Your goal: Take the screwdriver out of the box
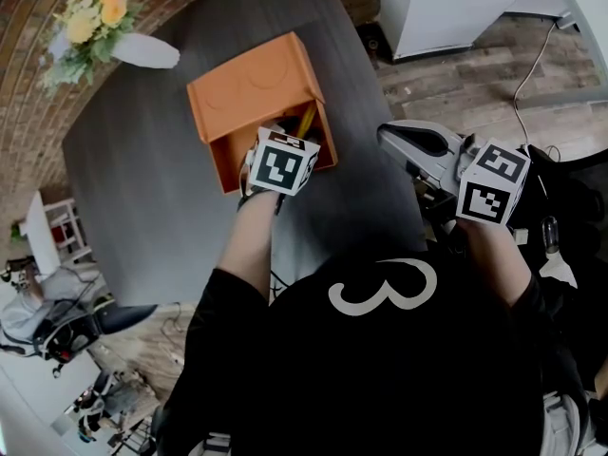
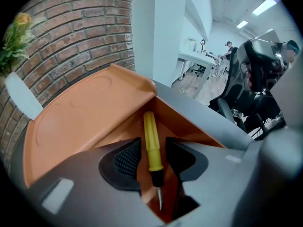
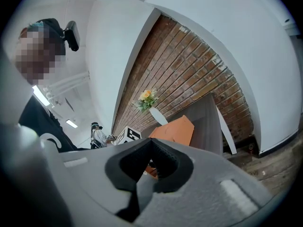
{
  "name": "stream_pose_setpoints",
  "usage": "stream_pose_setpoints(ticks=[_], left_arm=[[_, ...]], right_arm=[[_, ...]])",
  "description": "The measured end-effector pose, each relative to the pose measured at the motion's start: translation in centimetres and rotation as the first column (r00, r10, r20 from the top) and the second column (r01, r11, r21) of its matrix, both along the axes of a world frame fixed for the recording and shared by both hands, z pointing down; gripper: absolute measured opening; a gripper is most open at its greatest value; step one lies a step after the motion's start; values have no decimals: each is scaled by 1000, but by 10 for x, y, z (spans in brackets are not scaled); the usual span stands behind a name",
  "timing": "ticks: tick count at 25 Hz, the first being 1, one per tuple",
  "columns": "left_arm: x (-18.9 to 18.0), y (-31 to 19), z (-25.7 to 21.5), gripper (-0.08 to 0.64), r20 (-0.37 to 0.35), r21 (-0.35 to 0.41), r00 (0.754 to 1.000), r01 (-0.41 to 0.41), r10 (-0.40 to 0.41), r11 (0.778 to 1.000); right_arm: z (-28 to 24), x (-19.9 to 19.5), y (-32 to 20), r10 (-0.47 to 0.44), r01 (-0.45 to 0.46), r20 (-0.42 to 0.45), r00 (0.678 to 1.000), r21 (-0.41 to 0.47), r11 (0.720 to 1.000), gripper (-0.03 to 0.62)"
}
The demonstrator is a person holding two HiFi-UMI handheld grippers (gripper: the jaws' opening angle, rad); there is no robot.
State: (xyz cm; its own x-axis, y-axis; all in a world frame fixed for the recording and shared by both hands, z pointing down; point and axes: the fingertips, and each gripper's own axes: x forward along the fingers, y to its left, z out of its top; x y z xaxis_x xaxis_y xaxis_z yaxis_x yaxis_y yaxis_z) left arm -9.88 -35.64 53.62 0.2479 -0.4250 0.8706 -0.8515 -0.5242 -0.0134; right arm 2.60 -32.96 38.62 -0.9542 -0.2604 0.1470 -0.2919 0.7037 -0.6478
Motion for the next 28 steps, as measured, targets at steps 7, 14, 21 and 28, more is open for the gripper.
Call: stream_pose_setpoints(ticks=[7, 14, 21, 28], left_arm=[[1, 2, 1, 170, -1, -17, 1000, 13, -13, 1000], [2, 0, 1, 152, -1, -17, 1000, 10, -10, 1000], [0, 0, 2, 130, -7, -28, 999, 45, -45, 999], [-1, -3, 2, 104, -9, -11, 996, 89, -89, 996]], right_arm=[[3, -1, -5, -1, 1, 6, 1000, -9, 1000, 2], [5, 0, -10, -2, 2, 2, 1000, -14, 1000, 2], [7, -3, -12, -13, 13, -9, 1000, -14, 1000, 2], [7, -5, -12, -15, 15, -10, 1000, -16, 1000, 2]])
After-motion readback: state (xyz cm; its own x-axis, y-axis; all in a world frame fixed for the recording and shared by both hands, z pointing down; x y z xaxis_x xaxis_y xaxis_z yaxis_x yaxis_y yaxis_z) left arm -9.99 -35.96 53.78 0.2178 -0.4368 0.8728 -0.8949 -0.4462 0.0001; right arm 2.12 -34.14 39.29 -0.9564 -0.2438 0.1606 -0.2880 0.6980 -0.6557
